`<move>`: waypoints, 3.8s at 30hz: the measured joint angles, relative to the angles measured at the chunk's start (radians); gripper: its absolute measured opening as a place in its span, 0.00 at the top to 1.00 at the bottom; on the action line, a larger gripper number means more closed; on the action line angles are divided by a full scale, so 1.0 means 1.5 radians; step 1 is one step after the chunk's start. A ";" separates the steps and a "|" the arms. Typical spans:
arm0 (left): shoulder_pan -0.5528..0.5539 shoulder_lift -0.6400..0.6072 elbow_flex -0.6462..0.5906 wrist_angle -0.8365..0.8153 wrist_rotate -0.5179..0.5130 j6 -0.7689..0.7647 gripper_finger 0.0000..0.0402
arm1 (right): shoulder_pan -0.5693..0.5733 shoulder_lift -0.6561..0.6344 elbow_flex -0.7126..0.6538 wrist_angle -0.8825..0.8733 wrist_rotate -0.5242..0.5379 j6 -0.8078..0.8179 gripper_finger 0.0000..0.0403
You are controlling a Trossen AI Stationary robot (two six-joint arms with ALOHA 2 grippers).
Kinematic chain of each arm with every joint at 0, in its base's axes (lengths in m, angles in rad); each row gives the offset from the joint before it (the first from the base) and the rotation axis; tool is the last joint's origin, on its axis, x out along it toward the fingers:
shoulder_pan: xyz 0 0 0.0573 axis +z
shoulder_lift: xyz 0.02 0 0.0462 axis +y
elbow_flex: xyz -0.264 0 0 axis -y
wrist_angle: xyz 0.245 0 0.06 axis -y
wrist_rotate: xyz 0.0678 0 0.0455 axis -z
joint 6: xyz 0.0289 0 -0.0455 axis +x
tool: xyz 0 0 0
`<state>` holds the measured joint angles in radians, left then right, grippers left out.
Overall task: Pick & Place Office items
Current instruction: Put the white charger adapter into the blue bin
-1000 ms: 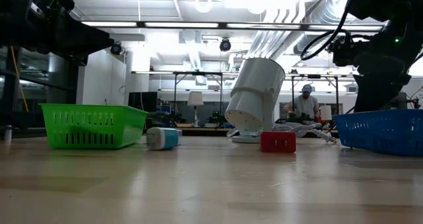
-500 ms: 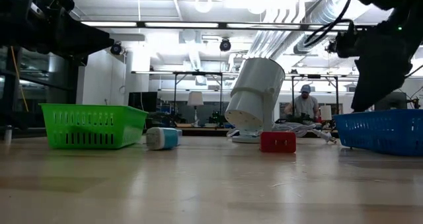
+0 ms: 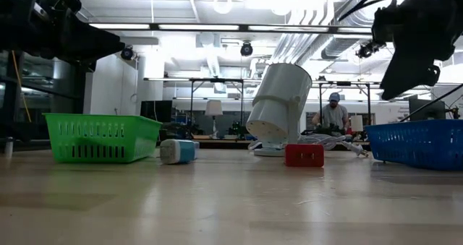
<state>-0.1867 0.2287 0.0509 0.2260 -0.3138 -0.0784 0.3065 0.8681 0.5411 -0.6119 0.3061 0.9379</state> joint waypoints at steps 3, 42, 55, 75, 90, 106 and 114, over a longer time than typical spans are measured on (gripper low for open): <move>0.000 0.000 0.000 0.000 0.000 0.000 0.74 | 0.012 0.000 0.000 0.015 0.000 -0.002 0.62; 0.000 0.000 0.000 0.000 0.000 0.000 0.74 | 0.038 0.126 -0.001 0.536 -0.328 -0.681 0.62; 0.000 0.000 0.000 0.000 0.000 0.000 0.74 | 0.076 0.131 -0.001 0.556 -0.297 -0.677 0.62; 0.000 0.000 0.000 0.000 0.000 0.000 0.74 | 0.145 0.351 0.213 0.510 -0.324 -0.695 0.62; 0.000 0.000 0.000 0.000 0.000 0.000 0.74 | 0.167 0.494 0.446 0.306 -0.362 -0.768 0.62; 0.000 0.000 0.000 0.000 0.000 0.000 0.74 | 0.225 0.628 0.506 0.249 -0.379 -0.829 0.62; 0.000 0.000 0.000 0.000 0.000 0.000 0.74 | 0.267 0.689 0.506 0.252 -0.379 -0.841 0.62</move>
<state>-0.1864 0.2291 0.0509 0.2260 -0.3137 -0.0784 0.7066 1.9009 1.2995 -0.2347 -0.2623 -0.3230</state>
